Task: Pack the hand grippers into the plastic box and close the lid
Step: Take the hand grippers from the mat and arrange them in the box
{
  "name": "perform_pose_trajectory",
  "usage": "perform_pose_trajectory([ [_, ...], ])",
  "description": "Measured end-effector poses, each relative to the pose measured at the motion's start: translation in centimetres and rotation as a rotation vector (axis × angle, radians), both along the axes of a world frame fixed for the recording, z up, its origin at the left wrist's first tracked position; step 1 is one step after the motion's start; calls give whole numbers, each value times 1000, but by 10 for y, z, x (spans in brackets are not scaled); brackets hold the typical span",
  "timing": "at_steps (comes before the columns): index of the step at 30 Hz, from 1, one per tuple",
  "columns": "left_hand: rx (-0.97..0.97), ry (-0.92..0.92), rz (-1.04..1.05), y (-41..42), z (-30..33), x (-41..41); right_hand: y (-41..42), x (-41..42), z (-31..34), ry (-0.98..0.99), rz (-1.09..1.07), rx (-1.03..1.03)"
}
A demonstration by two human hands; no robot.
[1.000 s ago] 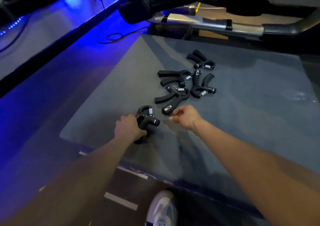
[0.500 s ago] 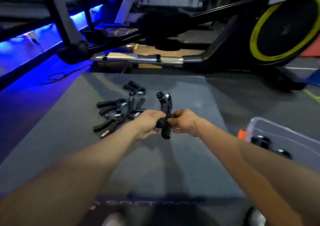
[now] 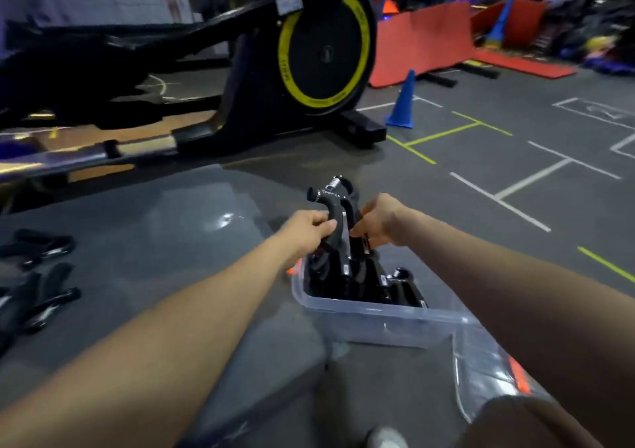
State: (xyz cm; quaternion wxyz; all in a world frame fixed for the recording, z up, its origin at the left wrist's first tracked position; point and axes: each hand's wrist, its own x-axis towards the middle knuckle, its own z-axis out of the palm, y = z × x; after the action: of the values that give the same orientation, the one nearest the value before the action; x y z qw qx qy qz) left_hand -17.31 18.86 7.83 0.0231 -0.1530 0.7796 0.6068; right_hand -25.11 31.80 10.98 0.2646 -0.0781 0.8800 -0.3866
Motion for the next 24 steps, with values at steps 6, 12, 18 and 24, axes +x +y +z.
perform_pose_trajectory([
  [6, -442, -76, -312, 61, -66, -33, 82, -38, -64, 28, -120, 274],
  [12, -664, -247, -638, 91, -107, -41, 125, -45, -109, 12, -247, 380],
  [18, -812, -214, -697, 93, -112, -60, 135, -57, -131, 84, -251, 457],
  [24, -845, -204, -766, 93, -114, -65, 138, -61, -159, 161, -208, 530],
])
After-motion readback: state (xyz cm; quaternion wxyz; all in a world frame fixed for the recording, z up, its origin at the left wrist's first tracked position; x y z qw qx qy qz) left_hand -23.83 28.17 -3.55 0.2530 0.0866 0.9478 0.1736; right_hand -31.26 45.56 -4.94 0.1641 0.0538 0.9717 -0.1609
